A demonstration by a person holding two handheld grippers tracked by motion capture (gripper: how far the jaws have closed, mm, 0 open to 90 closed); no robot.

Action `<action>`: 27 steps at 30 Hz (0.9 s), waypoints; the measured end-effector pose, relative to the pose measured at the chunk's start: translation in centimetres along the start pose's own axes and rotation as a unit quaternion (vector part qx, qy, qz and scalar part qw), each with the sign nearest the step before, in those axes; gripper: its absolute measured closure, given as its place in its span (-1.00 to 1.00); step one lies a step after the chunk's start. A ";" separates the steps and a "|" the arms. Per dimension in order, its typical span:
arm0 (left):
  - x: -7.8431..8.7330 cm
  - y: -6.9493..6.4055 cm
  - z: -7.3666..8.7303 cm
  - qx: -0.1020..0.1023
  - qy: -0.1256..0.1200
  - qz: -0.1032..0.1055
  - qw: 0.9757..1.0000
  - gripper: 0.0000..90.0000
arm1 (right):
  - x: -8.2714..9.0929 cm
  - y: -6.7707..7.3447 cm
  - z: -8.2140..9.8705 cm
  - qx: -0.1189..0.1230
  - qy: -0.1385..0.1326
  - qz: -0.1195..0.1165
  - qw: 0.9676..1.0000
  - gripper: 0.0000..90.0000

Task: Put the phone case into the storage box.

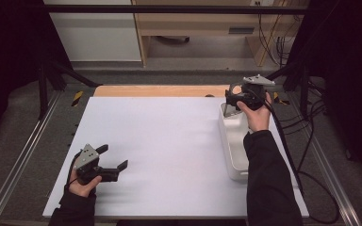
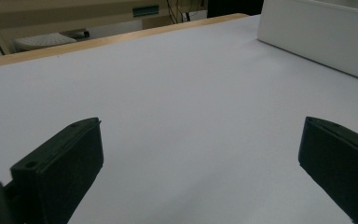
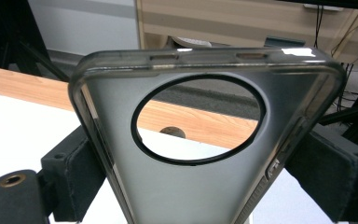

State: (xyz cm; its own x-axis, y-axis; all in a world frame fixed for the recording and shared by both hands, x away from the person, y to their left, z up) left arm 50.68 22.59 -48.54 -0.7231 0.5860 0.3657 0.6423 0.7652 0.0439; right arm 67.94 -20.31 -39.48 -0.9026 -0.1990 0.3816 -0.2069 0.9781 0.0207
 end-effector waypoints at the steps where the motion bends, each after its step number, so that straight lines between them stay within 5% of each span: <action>1: 0.0 0.0 0.0 0.001 0.000 0.000 1.000 -1.00 | -0.1 0.0 0.1 0.000 0.001 0.001 1.000 -0.74; 27: -0.1 -0.1 0.1 -0.003 0.003 0.002 1.000 -1.00 | -3.5 -0.1 2.9 0.000 0.030 0.022 0.999 -0.74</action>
State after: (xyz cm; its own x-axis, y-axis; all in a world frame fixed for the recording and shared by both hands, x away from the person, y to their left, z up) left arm 50.69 22.47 -48.73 -0.7190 0.5871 0.3719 0.6465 0.7614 0.0481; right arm 69.98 -19.86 -43.49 -0.8870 -0.1509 0.4365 -0.1668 0.9860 0.0020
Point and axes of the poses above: each handheld gripper's, and its own axes: x roughly backward along the jaws, z roughly out of its underside, y roughly to its left, the point moved 9 cm from there along -x, roughly forward along the jaws, and after that the axes turned 2 degrees about -x, right-handed, at the moved point
